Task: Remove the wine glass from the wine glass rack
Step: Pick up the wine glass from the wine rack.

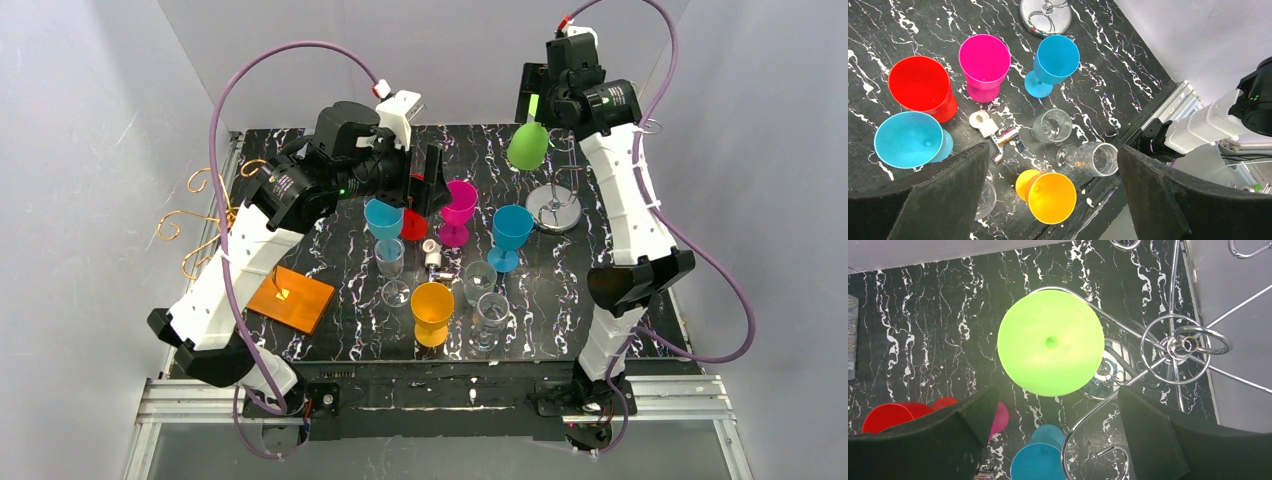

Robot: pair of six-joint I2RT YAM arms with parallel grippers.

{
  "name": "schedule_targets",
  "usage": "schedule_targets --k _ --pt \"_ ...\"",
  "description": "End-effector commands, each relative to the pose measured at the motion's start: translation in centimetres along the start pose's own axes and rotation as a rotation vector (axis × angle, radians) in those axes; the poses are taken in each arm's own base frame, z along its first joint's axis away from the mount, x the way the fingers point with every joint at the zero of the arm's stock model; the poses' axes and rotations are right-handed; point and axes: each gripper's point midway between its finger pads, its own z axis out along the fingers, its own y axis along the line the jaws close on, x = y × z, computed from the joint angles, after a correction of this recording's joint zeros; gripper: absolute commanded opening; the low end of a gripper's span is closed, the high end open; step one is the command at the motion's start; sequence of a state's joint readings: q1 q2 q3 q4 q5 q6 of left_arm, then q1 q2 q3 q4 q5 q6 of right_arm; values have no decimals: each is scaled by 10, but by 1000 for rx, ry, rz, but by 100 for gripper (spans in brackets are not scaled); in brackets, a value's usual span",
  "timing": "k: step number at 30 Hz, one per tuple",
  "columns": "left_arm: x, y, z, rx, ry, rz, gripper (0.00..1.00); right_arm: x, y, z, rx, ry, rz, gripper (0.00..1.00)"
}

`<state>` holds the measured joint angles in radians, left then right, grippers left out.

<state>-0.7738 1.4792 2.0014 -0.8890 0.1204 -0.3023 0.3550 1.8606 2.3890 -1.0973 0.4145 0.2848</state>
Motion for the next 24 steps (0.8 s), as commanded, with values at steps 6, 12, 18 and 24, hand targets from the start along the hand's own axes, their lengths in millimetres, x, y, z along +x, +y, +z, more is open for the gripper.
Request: schedule_targets --k 6,12,18,24 --pt "-14 -7 -15 33 -51 12 98 -23 5 7 5 -84 0 98" --pt "-15 -7 -14 35 -50 7 98 -26 6 14 13 -93 -3 98" --pt "-15 -7 -12 35 -48 4 98 -25 4 21 36 -95 -10 98" --pt "-16 -7 -11 36 -47 3 98 -30 2 24 56 -116 -10 98"
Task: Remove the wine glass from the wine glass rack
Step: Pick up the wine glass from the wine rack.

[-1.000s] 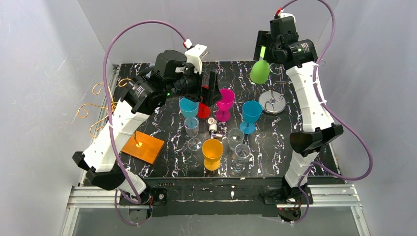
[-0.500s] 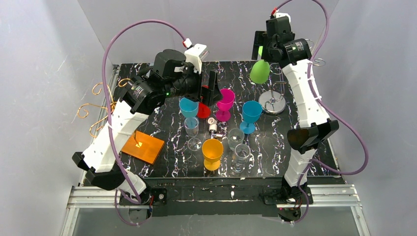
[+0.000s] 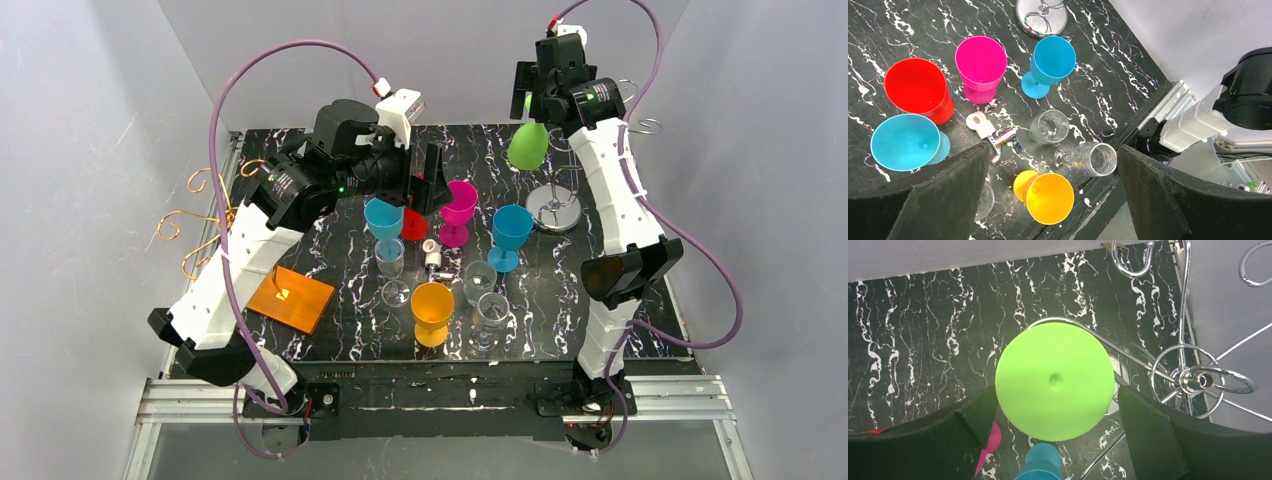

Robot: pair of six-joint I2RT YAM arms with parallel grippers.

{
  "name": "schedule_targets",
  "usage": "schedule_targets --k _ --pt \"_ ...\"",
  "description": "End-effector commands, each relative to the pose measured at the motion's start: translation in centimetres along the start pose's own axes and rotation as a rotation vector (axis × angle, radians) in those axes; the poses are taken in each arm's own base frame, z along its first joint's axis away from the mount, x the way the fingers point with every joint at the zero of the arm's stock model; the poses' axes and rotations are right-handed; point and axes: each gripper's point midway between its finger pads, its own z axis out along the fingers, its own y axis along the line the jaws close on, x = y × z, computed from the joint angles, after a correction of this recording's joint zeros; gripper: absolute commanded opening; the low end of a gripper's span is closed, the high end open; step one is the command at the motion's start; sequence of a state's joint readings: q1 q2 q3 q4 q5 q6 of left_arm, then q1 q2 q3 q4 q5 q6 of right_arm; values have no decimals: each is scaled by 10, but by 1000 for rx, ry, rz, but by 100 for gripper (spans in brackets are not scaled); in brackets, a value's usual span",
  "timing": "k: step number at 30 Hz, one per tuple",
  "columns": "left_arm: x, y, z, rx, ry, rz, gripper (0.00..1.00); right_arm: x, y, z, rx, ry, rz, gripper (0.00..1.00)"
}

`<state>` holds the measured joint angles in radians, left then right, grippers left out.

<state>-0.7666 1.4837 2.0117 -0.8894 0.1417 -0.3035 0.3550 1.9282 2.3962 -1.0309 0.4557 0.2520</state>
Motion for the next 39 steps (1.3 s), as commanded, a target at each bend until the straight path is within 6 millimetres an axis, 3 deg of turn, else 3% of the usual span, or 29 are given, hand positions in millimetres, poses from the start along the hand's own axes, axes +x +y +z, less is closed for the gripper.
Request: schedule_targets --k 1,10,26,39 --pt "-14 -6 -10 21 -45 8 98 -27 -2 -4 22 -99 20 98" --pt "-13 -4 -9 20 -42 7 98 -31 -1 0 25 -116 22 97" --pt "-15 -6 -7 24 -41 2 98 -43 -3 -10 19 -161 32 68" --pt "-16 -6 -6 27 -41 1 98 -61 -13 -21 48 -227 71 67"
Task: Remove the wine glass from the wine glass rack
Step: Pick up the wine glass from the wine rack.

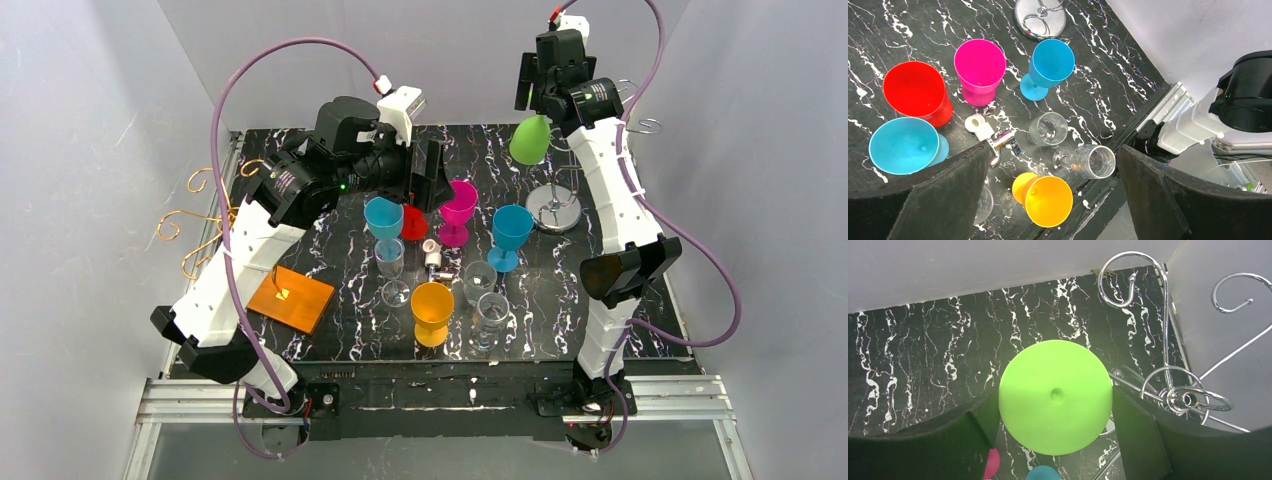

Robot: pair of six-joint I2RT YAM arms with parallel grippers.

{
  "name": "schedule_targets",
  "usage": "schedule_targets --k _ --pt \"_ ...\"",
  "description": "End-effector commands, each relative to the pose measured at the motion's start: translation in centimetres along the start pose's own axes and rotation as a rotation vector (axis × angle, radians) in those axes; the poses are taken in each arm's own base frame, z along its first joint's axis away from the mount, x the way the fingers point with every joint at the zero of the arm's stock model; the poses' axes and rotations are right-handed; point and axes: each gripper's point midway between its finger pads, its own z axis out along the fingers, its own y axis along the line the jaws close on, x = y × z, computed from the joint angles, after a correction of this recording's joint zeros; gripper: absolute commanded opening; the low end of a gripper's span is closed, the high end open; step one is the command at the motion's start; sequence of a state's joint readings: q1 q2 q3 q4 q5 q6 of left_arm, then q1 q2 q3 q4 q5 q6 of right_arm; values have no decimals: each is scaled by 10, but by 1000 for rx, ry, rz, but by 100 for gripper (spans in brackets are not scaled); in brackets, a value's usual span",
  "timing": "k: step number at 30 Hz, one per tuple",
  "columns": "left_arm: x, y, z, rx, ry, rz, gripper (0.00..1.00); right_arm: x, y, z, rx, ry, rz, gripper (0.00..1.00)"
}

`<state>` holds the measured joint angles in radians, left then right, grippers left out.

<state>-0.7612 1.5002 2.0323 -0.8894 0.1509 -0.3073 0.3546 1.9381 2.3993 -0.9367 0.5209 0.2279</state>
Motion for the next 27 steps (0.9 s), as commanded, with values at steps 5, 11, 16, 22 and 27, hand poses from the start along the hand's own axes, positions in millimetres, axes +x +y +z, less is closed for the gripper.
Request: schedule_targets --k 5,11,16,22,27 --pt "-12 -5 -8 19 -39 7 98 -45 -11 -22 6 -148 79 67" --pt "-13 -6 -10 20 -43 8 98 -48 -4 -21 -37 -154 99 66" --pt "-14 -5 -10 17 -43 10 98 -47 0 -19 -53 -153 106 66" --pt "-15 -5 -10 19 -44 10 98 -51 4 -18 -70 -166 116 66" --pt "-14 -4 -9 14 -43 9 98 -52 6 -19 -81 -170 124 66"
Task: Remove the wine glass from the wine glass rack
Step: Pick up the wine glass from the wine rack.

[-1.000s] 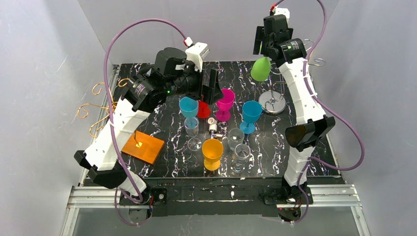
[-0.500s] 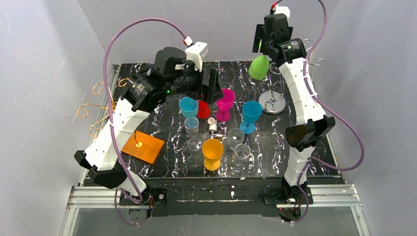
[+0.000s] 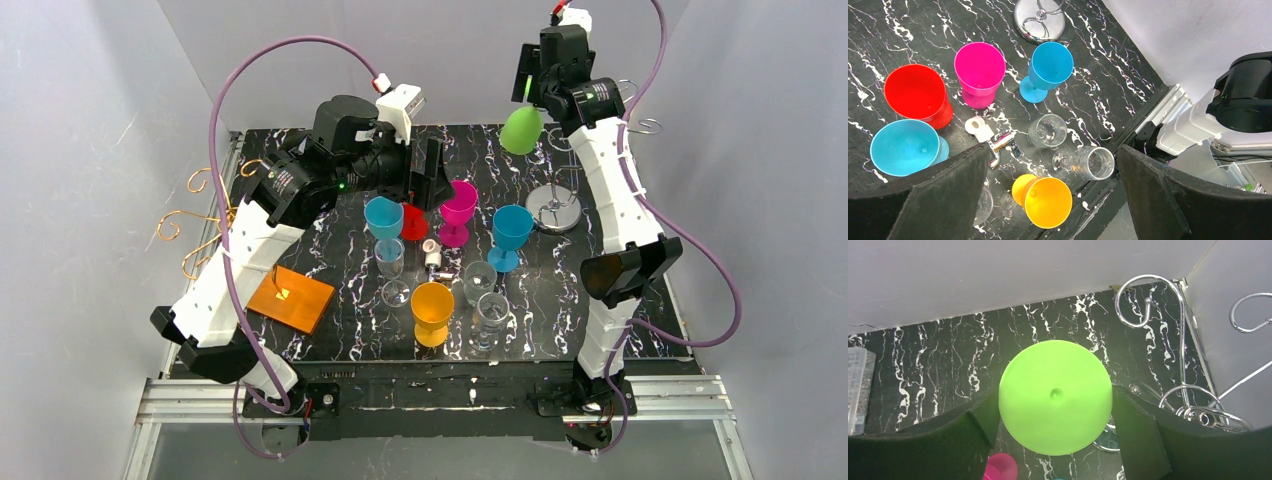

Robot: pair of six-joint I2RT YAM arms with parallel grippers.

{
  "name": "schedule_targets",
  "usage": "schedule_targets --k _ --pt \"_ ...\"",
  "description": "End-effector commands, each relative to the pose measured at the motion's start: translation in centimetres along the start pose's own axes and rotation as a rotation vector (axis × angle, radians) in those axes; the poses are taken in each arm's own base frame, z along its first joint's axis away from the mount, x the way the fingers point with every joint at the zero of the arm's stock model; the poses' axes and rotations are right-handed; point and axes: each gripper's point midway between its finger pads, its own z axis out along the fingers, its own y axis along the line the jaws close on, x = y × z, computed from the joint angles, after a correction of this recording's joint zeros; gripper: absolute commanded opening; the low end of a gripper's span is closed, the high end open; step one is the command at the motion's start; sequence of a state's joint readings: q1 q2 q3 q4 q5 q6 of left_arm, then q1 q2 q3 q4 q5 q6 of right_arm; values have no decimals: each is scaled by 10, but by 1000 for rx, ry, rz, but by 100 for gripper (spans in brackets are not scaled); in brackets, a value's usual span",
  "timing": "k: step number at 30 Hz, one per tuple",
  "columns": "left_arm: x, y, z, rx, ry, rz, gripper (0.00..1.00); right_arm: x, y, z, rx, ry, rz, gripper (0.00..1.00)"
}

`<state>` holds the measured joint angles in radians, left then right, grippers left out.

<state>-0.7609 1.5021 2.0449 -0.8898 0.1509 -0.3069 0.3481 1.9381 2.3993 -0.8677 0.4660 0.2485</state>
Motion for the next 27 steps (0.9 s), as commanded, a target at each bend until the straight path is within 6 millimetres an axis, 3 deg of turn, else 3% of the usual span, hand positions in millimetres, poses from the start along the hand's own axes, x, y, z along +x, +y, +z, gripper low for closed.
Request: schedule_targets --k 1,6,12,18,27 --pt "-11 -2 -7 9 -32 7 98 -40 -3 -20 -18 -128 70 66" --pt "-12 -2 -5 12 -30 6 98 -43 -11 -18 21 -149 72 65" --pt "-11 -4 -1 24 -22 2 98 -42 -43 -28 127 -147 86 65" --pt "-9 -7 1 41 -19 -18 98 -31 -40 -57 53 -94 113 65" --pt "-7 -7 2 44 -24 -46 98 -19 -25 -76 -68 -24 132 64"
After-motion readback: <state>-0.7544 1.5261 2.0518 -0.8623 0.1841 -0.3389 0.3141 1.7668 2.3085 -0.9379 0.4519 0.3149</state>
